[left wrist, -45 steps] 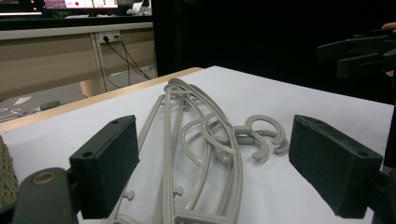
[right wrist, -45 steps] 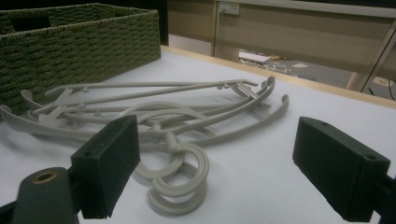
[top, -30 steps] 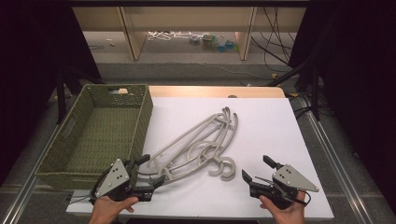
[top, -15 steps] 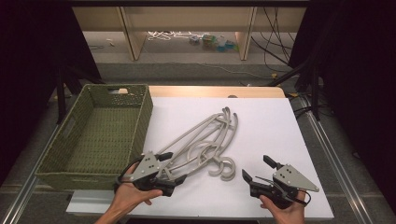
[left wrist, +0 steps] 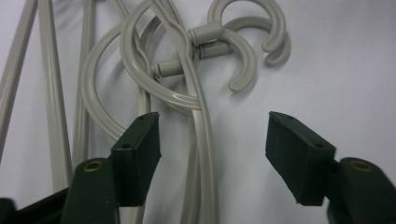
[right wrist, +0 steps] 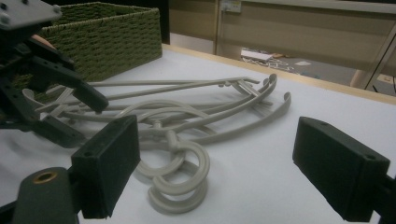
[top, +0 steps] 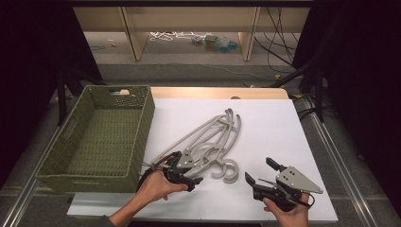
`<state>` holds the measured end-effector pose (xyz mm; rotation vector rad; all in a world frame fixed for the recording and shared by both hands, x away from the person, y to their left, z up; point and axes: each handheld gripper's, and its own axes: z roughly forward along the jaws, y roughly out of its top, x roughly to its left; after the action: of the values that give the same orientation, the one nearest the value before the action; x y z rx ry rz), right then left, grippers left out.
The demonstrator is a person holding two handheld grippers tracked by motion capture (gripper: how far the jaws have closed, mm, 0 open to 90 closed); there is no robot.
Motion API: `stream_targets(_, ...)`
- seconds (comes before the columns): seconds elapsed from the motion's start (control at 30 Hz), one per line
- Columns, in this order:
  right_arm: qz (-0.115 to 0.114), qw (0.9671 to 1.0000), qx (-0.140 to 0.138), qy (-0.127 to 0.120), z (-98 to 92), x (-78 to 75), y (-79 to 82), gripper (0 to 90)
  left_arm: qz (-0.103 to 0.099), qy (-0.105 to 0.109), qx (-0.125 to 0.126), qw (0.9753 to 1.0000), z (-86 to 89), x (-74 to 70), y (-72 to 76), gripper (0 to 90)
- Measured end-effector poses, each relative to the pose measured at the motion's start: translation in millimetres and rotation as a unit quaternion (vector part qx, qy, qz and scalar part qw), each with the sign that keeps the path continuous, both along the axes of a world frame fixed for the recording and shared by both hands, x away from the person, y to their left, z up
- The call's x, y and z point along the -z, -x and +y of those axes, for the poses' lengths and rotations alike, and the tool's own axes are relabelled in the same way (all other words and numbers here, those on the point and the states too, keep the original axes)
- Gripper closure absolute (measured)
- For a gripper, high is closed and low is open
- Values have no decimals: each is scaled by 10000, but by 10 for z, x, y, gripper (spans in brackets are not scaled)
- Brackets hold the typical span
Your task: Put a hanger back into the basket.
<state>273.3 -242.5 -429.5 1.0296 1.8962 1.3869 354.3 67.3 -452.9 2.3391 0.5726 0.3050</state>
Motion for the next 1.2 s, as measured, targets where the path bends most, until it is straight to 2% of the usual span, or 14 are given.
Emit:
stream_targets(0.07, 2, 10000, -18, -13, 3, -1, 0, 157, 115, -91, 5, 9999, -30, 25, -61, 381)
stream_targets(0.2, 30, 10000, -66, -27, 8, 2, -2, 158, 200, -200, 22, 9996, -72, 64, -116, 481)
stream_targets(0.23, 32, 10000, -69, 15, 5, -1, -3, 158, 263, -327, 69, 9991, -96, 75, -143, 512)
stream_targets(0.27, 31, 10000, -52, 43, 6, 1, -5, 159, 263, -327, 69, 9991, -96, 75, -143, 524)
stream_targets(0.3, 44, 10000, -55, 44, 10, 3, -5, 159, 357, -394, 54, 9986, -122, 89, -163, 553)
stream_targets(0.33, 43, 10000, -57, 59, 12, 6, -5, 159, 374, -554, 119, 9977, -128, 85, -183, 562)
stream_targets(0.47, 41, 9999, -68, 69, 15, 4, -5, 160, 443, -588, 168, 9971, -174, 116, -224, 648)
stream_targets(0.67, 51, 9999, -88, 83, 12, 3, -6, 165, 555, -636, 88, 9964, -235, 153, -272, 769)
stream_targets(0.83, 41, 9999, -106, 92, 11, 1, -7, 168, 625, -656, -28, 9959, -227, 125, -283, 797)
stream_targets(0.9, 67, 9998, -149, 104, 7, -6, -4, 169, 618, -604, -58, 9962, -198, 92, -291, 808)
stream_targets(0.97, 61, 9998, -153, 104, 7, -6, -4, 169, 716, -440, -35, 9965, -151, 22, -301, 810)
stream_targets(1.13, 56, 9998, -163, 105, 5, -7, -7, 169, 673, -244, -70, 9974, -87, -74, -287, 812)
stream_targets(1.17, 36, 9998, -163, 49, 11, 1, -7, 170, 828, -58, -36, 9965, -24, -118, -304, 812)
stream_targets(1.2, 41, 9998, -164, 38, 11, -1, -4, 169, 852, 39, -87, 9963, 3, -144, -301, 812)
